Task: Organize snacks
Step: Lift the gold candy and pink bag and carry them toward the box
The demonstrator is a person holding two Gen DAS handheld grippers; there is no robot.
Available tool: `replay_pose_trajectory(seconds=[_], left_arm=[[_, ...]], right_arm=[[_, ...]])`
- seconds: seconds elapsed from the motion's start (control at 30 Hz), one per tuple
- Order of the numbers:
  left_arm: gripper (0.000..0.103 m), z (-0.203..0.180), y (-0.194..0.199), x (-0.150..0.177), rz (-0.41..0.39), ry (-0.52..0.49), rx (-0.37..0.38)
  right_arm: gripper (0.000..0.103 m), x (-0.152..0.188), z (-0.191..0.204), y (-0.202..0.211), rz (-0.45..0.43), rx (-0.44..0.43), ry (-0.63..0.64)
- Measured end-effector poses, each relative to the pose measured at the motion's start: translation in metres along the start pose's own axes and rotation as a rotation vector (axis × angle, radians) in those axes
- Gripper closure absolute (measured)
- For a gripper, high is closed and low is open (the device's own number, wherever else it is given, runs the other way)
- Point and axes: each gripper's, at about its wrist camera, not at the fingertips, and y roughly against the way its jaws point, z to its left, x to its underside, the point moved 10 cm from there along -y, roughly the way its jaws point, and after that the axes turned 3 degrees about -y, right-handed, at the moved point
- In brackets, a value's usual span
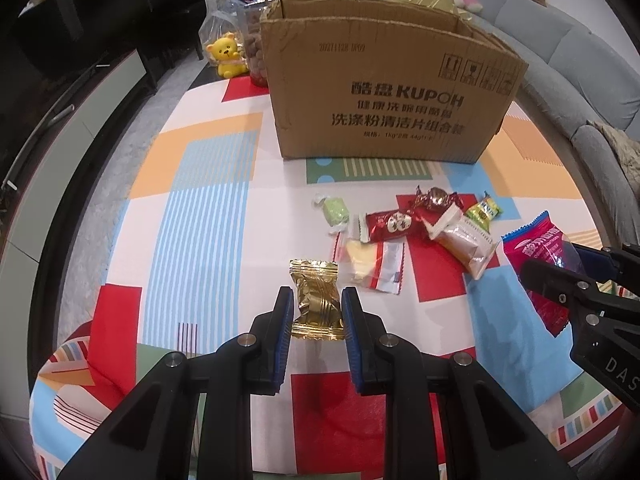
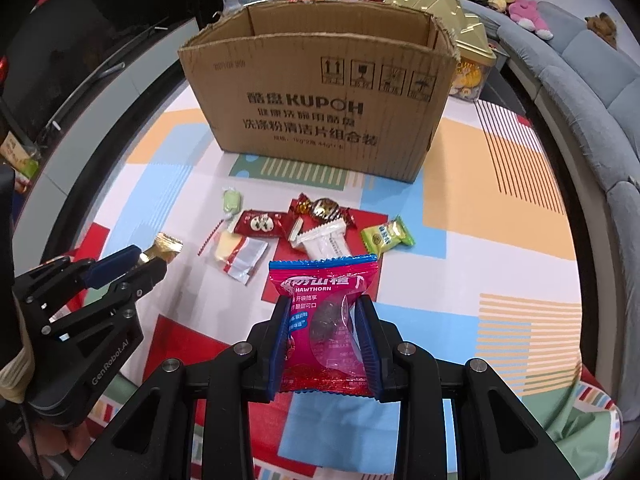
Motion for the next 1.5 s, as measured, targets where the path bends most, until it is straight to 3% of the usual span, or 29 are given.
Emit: replay_pose_trajectory(seconds=[0.63,1.5], left_arm=[[0.078,-0.001,0.031,-0.052,-0.075,0.002,0.000],[0.078,0.000,0.068,-0.154,-0.210,-0.025,-0.004]], right_arm=[[0.069,-0.046,-0.010,0.033,-0.091,-0.008,-0.028],[0.069,-0.126,-0.020,0.068,-0.222,0.000,-0.035]])
